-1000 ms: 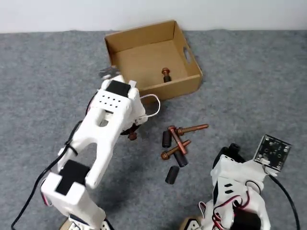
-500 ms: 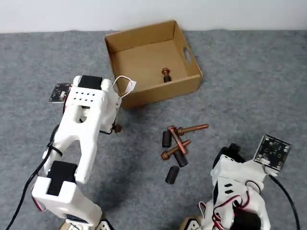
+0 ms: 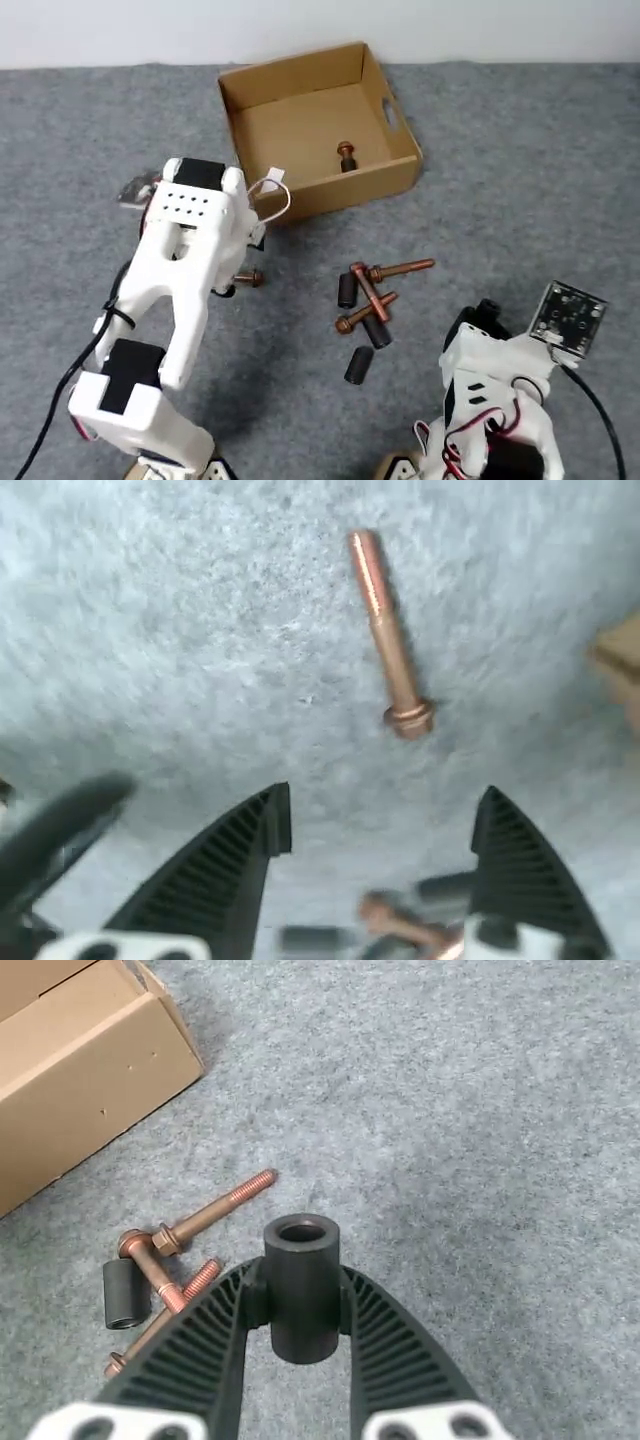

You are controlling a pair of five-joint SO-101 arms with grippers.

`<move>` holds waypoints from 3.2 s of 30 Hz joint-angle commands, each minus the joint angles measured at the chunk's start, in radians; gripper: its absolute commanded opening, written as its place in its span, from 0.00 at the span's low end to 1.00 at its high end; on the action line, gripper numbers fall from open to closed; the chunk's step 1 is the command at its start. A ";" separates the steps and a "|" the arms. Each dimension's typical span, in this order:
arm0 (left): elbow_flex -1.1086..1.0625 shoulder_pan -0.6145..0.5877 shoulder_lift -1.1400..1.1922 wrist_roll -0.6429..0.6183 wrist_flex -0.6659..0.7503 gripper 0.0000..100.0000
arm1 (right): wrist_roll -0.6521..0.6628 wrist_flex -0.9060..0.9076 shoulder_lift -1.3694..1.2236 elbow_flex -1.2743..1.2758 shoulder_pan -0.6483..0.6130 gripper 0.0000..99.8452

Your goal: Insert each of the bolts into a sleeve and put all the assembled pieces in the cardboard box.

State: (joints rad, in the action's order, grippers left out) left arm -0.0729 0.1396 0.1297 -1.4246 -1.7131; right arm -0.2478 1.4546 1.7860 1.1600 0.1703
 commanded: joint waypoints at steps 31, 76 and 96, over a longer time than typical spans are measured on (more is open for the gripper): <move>0.053 -0.155 0.173 2.346 0.413 0.29 | 0.012 -0.024 -0.002 -0.003 0.068 0.01; 0.028 0.127 -0.215 1.758 -0.031 0.00 | 0.012 -0.007 0.030 -0.057 0.061 0.01; -0.694 0.249 -1.011 1.152 0.555 0.00 | 0.005 -0.027 0.028 -0.072 -0.329 0.01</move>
State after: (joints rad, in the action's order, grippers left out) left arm -0.7710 0.3821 -0.7618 -0.1266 -1.1960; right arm -0.2478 1.4515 1.8213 1.1400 -0.0614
